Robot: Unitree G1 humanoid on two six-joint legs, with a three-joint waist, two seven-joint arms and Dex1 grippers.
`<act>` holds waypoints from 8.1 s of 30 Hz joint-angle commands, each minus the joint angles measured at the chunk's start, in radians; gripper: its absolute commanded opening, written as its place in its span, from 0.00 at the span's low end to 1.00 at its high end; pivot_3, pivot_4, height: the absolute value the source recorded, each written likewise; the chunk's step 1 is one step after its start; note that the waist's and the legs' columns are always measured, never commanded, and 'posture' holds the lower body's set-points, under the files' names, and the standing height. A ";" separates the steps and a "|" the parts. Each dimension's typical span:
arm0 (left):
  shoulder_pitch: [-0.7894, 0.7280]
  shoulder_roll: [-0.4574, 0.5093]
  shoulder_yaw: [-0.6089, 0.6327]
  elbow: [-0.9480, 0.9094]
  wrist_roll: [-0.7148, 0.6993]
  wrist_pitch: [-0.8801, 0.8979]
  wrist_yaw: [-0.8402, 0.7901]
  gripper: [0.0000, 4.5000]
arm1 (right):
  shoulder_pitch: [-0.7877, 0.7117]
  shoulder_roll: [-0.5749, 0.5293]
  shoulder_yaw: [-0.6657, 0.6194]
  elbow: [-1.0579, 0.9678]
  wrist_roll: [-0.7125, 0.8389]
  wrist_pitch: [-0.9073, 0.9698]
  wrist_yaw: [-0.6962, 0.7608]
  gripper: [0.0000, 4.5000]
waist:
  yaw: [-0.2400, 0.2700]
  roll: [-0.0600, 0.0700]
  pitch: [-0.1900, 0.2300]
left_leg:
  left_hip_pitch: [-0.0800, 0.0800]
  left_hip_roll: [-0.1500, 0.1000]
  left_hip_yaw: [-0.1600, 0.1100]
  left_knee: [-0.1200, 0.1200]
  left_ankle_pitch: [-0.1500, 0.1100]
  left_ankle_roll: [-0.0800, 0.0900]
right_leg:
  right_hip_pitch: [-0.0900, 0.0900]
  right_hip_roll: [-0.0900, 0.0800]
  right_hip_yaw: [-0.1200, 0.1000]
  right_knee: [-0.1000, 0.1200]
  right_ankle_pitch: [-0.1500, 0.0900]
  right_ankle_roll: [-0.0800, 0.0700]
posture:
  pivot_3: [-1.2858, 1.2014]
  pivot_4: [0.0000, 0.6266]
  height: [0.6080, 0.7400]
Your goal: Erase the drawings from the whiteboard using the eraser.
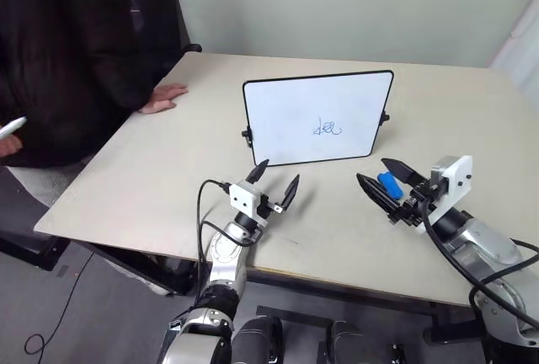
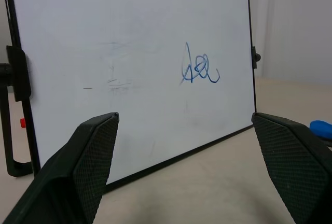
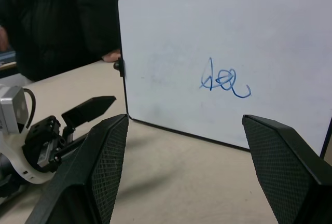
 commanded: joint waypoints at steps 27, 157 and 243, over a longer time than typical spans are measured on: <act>-0.007 -0.016 0.013 0.129 -0.009 -0.041 -0.043 1.00 | -0.256 -0.088 0.103 0.286 -0.164 0.329 -0.232 0.86 | 0.002 0.001 -0.001 | 0.006 0.000 0.000 0.000 0.000 0.000 | 0.004 -0.001 0.000 0.000 0.000 0.001 | 0.52 0.24 1.00; 0.075 -0.009 -0.073 -0.164 0.008 0.098 0.062 1.00 | -0.834 0.312 0.256 0.740 -0.502 0.405 -0.314 0.17 | -0.015 -0.014 0.006 | -0.008 0.000 0.000 0.017 -0.001 0.003 | -0.018 -0.001 -0.001 0.015 0.010 -0.014 | 0.52 0.24 1.00; -0.059 0.040 0.099 0.299 -0.060 -0.104 -0.077 1.00 | -0.940 0.395 0.266 0.894 -0.513 0.304 -0.304 0.17 | -0.018 0.004 -0.005 | -0.005 0.001 -0.004 0.005 -0.002 -0.006 | -0.033 -0.001 0.001 0.013 0.030 -0.010 | 0.52 0.24 1.00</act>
